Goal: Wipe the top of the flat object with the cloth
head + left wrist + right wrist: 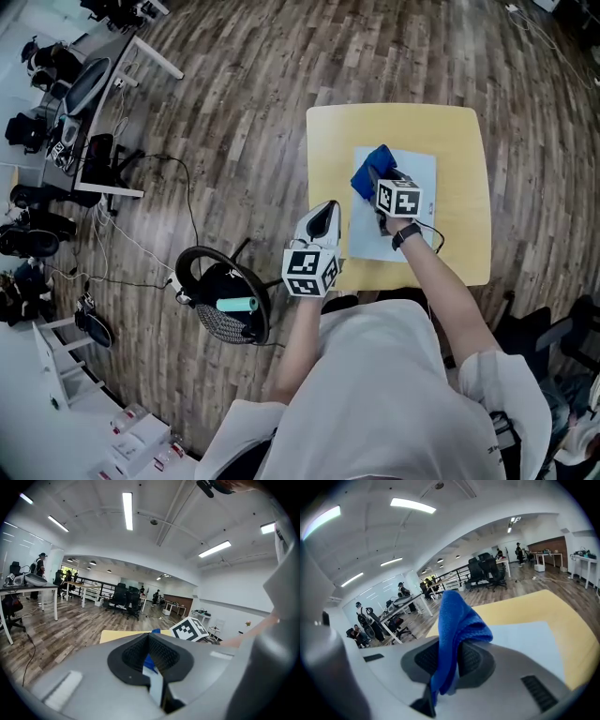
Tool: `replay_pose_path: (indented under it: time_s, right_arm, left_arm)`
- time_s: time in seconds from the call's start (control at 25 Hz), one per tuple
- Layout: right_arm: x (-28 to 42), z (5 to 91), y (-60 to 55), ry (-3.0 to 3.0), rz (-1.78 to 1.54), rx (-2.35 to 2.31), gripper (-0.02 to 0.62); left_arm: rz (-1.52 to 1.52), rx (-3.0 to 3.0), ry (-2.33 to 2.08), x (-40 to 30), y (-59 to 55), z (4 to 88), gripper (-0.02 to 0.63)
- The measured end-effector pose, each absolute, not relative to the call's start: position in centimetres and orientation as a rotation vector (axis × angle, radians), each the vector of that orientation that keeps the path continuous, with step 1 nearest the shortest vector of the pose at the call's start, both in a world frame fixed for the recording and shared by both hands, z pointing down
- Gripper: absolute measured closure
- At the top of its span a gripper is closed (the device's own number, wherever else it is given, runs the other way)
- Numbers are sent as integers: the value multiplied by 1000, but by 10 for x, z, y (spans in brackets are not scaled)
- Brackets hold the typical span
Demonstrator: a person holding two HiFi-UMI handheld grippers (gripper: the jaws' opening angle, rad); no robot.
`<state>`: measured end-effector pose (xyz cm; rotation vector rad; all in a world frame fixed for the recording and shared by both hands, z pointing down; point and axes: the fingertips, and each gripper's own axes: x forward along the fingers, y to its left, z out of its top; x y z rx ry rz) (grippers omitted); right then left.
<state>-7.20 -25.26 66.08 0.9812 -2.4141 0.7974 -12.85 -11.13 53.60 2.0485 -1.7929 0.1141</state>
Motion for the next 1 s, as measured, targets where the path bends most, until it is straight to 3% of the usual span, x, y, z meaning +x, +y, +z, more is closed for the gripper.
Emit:
replay_pose_path:
  time_s: [0.6, 0.8, 1.0]
  right_arm:
    - [139, 669, -284, -2224, 791, 1370, 535]
    - [160, 669, -281, -2180, 779, 1391, 535]
    - [130, 647, -274, -2279, 767, 1338, 535]
  left_arm:
    - [165, 2166, -1657, -80, -130, 538, 597]
    - [166, 2177, -1647, -75, -132, 537, 597]
    - [160, 2164, -1676, -81, -124, 535, 597]
